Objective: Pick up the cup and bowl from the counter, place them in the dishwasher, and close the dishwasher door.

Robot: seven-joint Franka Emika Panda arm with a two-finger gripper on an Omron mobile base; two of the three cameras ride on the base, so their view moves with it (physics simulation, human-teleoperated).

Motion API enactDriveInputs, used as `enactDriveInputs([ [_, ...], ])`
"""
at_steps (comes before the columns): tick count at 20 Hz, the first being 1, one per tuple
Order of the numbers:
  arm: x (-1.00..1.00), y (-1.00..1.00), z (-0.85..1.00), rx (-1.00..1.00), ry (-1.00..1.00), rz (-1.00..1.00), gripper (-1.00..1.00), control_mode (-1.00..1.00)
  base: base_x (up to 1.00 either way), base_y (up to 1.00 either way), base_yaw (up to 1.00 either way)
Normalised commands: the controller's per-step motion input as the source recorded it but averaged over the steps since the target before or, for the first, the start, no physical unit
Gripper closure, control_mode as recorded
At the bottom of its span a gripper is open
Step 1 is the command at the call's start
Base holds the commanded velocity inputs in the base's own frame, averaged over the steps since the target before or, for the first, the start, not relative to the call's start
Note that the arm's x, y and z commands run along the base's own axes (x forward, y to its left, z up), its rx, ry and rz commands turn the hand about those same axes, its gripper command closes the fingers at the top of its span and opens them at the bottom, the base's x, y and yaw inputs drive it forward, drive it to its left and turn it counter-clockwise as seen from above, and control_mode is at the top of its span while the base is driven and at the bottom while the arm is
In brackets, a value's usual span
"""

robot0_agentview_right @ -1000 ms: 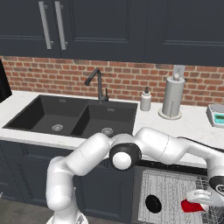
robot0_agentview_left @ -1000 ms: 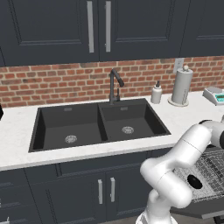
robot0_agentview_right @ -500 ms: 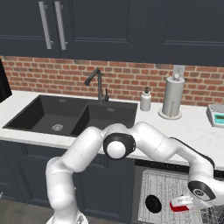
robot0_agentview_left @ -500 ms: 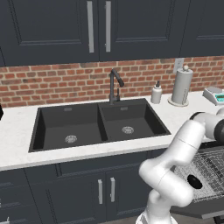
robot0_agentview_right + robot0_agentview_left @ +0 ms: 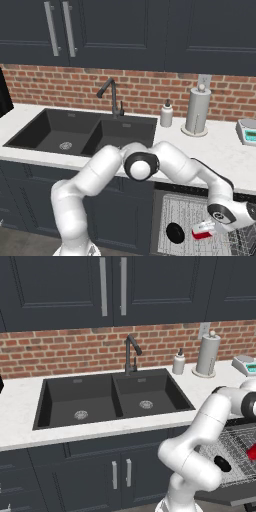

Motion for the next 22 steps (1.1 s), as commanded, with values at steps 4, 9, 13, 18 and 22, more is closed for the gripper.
enactDriveInputs([
  [4, 0.02, -0.2, -0.41, 0.0, -0.04, 0.01, 1.0, -1.0, 0.0, 0.0, 0.0],
  [9, 0.12, -0.09, -0.39, 0.02, -0.04, 0.05, 1.0, -1.0, 0.0, 0.0, 0.0],
  [13, 0.23, -0.02, -0.41, 0.05, 0.0, 0.08, 1.0, -1.0, 0.0, 0.0, 0.0],
  [18, 0.24, 0.0, -0.52, 0.03, 0.0, 0.09, 1.0, -1.0, 0.0, 0.0, 0.0],
  [22, 0.06, 0.0, -0.47, 0.02, 0.0, 0.07, 1.0, -1.0, 0.0, 0.0, 0.0],
])
